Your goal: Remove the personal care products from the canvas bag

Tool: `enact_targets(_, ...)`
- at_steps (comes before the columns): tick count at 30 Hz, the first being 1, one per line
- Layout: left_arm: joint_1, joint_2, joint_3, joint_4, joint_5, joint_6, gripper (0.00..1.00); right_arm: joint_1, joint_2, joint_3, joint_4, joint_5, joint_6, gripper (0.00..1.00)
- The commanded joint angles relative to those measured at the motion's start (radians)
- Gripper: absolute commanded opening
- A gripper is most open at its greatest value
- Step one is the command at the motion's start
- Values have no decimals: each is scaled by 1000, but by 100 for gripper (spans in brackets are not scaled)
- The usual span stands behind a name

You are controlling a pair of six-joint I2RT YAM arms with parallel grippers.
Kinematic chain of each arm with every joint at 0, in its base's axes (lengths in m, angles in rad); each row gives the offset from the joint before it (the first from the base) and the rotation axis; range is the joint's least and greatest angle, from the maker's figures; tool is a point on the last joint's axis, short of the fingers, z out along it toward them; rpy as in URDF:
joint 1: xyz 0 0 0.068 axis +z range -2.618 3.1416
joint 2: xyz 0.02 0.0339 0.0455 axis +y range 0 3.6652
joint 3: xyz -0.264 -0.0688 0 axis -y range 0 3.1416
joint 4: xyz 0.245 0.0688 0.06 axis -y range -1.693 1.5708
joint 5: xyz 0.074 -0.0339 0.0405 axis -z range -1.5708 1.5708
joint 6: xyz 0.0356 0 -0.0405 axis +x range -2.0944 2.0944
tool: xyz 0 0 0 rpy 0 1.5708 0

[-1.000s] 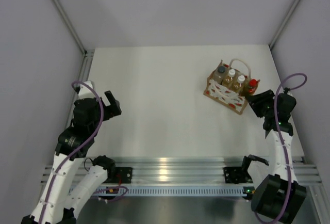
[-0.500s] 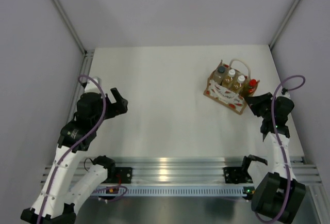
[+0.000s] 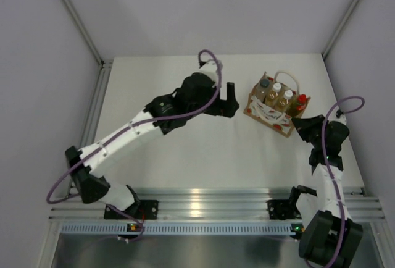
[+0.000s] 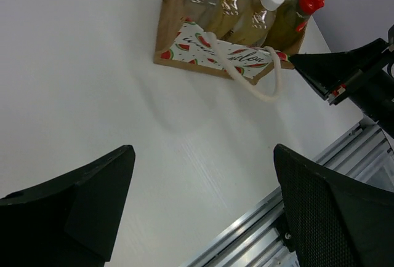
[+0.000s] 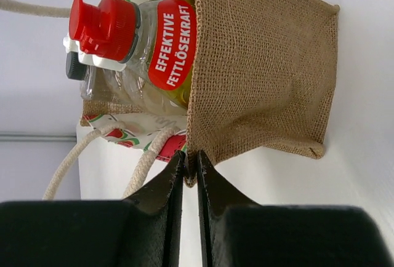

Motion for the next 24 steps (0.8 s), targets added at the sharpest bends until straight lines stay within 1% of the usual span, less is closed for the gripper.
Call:
enact_targets(1,-54,188,172,106,25,93,99,-14,23,-67,-81,63,-30,0)
enact_targets(2,-60,233,215,119,48,107,99,-14,23,-68,-81,63,-33,0)
enact_targets(3,-68,323,302,132,62,121,99,-14,23,-68,-81,61,-31,0)
enact_targets(5,-95,402,387,146,70,173,99,-16,23,-67,-82,52,-35,0)
enact_targets(6,-102,439,457,153,68,192,99,-14,23,-64,-82,50,-33,0)
enact_targets(7,-115,497,485,185,68,209,98,-16,20,-64,-82,50,-33,0)
enact_targets(10,-137,597,571,271,79,276,98,-16,8,-67,-81,56,-18,0)
enact_targets(13,-143,677,636,323,113,272,98,-16,-2,-73,-82,63,1,0)
enact_targets(15,-148,715,644,394,134,264,97,-16,-8,-82,-75,61,8,0)
enact_targets(19,-168,764,647,532,162,252,89,-16,-29,-93,-55,58,21,0)
enact_targets(20,-169,775,660,543,162,244,85,-16,-35,-94,-56,58,25,0)
enact_targets(21,-171,804,673,595,165,236,83,-16,-37,-99,-56,58,25,0)
enact_targets(23,-171,841,713,607,163,219,78,-16,-48,-102,-56,53,31,0)
enact_targets(24,-171,874,746,627,163,215,77,-16,-51,-105,-56,53,33,0)
